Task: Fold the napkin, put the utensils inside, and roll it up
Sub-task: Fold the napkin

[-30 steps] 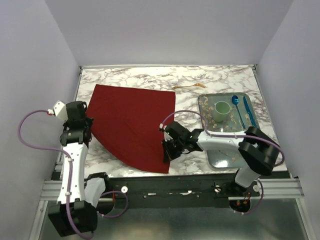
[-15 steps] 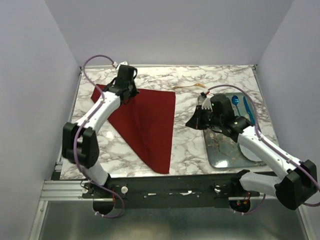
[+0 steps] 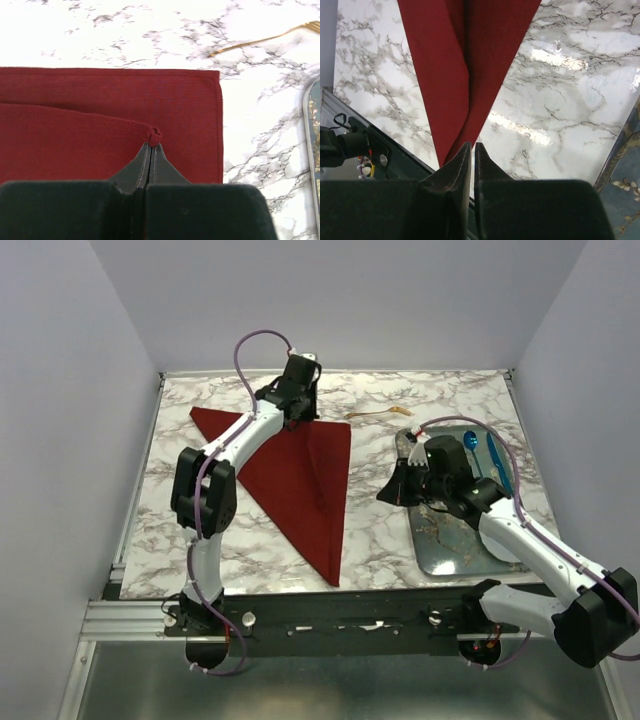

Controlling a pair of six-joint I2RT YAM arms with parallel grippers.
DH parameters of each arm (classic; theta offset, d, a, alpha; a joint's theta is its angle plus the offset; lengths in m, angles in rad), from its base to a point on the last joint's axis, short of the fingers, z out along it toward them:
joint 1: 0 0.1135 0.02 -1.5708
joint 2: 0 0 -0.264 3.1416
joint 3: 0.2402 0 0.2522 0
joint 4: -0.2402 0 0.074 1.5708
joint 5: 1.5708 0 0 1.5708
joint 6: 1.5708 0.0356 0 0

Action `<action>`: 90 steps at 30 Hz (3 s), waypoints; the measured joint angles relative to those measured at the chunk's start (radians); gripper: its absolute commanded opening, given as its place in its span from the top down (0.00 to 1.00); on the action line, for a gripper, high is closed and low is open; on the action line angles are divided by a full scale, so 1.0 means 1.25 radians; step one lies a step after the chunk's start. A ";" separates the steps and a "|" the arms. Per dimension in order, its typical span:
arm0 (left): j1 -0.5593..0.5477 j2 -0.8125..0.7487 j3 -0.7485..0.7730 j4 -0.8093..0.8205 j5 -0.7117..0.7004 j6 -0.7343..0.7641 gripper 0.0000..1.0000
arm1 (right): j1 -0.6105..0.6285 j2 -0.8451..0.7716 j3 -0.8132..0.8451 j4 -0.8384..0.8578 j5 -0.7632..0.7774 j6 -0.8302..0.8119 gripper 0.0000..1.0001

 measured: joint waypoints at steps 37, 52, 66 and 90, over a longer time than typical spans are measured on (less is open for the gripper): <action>-0.062 0.204 0.222 -0.081 0.016 0.076 1.00 | 0.000 0.094 -0.088 0.088 -0.072 0.017 0.86; -0.067 0.249 0.267 -0.084 0.034 0.074 1.00 | 0.000 0.103 -0.088 0.093 -0.078 0.017 0.85; -0.067 0.284 0.294 -0.086 0.040 0.063 1.00 | 0.000 0.112 -0.088 0.094 -0.085 0.017 0.85; -0.067 0.342 0.379 -0.086 0.073 -0.021 0.22 | 0.000 0.131 -0.123 0.143 -0.112 0.045 0.86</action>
